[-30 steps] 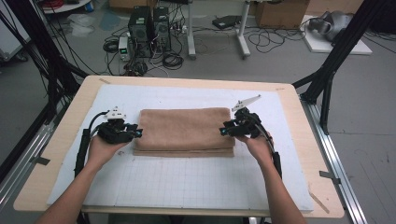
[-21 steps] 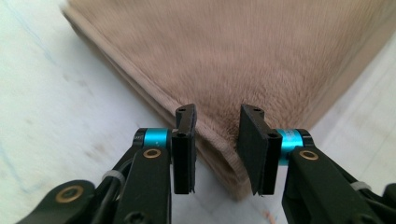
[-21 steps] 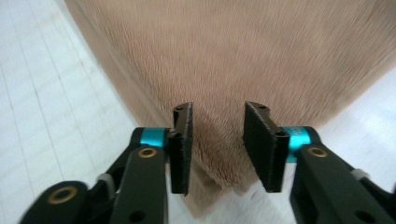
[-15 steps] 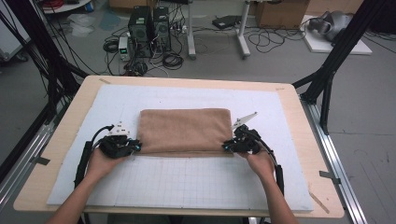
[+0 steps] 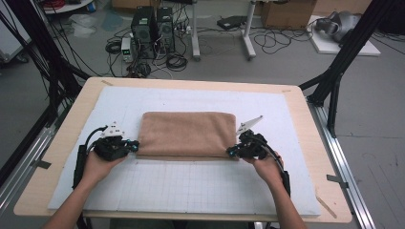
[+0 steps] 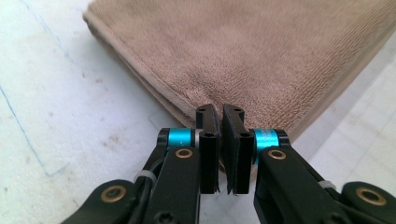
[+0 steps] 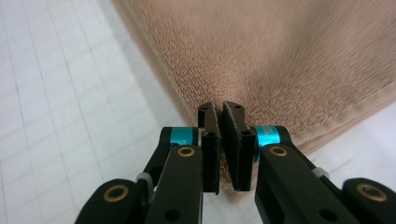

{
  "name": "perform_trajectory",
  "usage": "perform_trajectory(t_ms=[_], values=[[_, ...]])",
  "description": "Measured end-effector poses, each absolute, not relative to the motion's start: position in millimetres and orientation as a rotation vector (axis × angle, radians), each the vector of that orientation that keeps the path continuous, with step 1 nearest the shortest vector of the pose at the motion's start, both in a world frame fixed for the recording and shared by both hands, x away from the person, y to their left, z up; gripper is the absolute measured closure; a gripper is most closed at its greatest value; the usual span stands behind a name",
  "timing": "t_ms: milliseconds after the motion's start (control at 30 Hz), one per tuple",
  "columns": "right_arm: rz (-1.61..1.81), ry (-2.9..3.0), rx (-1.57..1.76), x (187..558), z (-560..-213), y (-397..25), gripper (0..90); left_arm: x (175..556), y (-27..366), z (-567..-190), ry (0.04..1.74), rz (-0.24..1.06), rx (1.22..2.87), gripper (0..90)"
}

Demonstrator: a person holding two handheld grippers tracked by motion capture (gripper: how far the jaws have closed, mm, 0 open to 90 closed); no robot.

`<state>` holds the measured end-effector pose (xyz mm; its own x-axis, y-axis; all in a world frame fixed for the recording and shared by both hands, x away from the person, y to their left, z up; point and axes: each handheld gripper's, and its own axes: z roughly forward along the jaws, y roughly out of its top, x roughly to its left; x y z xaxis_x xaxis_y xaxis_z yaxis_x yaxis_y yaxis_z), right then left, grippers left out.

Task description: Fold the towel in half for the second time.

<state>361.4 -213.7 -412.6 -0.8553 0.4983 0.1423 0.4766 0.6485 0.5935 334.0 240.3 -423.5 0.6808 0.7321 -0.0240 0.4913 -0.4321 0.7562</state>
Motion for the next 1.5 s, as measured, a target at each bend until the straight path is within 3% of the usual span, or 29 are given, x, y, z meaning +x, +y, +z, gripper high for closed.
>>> perform_trajectory(t_ms=[100,233,567,667,800,1000,1333,1500], values=[[0.982,2.84,0.834,362.0,-418.5,-210.5,80.8,335.5,237.8,-426.1,0.956,0.42,2.138,81.3],[1.11,2.761,0.819,361.5,-407.5,-214.8,72.6,335.4,244.0,-421.4,0.976,0.402,2.067,66.8],[1.095,2.748,0.923,372.2,-425.5,-220.3,69.4,334.7,233.0,-433.4,0.946,0.376,2.134,66.3],[1.095,2.746,0.921,371.9,-425.0,-220.0,67.5,335.0,235.7,-436.4,0.968,0.356,2.089,65.6],[1.114,2.687,0.918,370.2,-417.6,-220.0,51.2,334.8,240.4,-433.2,0.976,0.35,2.048,61.0],[1.153,2.6,0.98,370.9,-413.0,-227.5,34.2,331.1,241.2,-429.6,0.963,0.348,2.032,51.1],[1.2,2.538,0.995,366.6,-405.3,-231.2,16.0,323.5,244.0,-422.6,0.96,0.357,1.985,35.0],[1.204,2.533,1.001,361.8,-401.9,-233.3,12.2,317.9,247.2,-418.3,0.952,0.364,1.965,31.4]])
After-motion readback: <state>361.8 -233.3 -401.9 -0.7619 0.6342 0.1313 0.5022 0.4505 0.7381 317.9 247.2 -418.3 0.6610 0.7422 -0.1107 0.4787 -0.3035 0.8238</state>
